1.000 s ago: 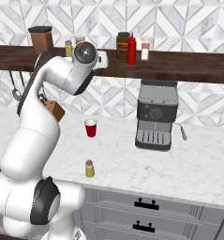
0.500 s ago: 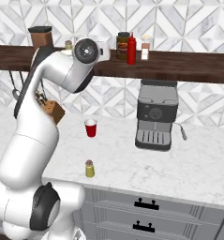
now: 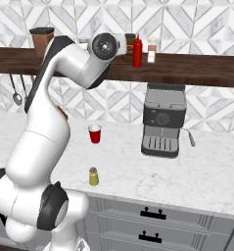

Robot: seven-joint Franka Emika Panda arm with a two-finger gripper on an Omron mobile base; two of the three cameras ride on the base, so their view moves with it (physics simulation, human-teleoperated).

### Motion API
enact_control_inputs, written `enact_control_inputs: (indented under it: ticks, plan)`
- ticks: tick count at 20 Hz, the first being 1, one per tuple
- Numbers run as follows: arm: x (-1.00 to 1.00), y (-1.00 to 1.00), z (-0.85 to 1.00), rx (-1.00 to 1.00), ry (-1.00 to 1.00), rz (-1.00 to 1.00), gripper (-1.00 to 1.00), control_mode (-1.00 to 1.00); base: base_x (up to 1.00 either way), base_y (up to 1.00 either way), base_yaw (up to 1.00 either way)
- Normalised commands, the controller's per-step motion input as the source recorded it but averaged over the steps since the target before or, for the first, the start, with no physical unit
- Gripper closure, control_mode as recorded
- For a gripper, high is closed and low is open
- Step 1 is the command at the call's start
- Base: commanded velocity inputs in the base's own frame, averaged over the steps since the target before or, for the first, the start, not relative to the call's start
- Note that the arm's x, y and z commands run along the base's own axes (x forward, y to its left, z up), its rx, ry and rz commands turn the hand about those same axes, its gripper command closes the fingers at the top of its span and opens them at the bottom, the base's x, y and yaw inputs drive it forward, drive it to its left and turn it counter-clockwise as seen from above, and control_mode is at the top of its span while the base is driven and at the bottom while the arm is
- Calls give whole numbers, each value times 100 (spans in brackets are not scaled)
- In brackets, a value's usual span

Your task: Put the shaker and condiment bottle from the counter next to their counterparts in the cabinet.

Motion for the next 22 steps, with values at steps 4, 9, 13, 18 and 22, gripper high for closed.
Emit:
enact_control_inputs:
  ticks: [4,9,13,18,22]
  plan:
    - [0,-2,0,-4,0,0,100,-100,0,0,0]
    - [3,-27,0,-4,0,0,100,-100,0,0,0]
    - [2,2,0,-5,0,0,100,-100,0,0,0]
    - [3,6,0,-4,1,0,100,-100,0,0,0]
    - [21,-7,0,-1,8,0,100,-100,0,0,0]
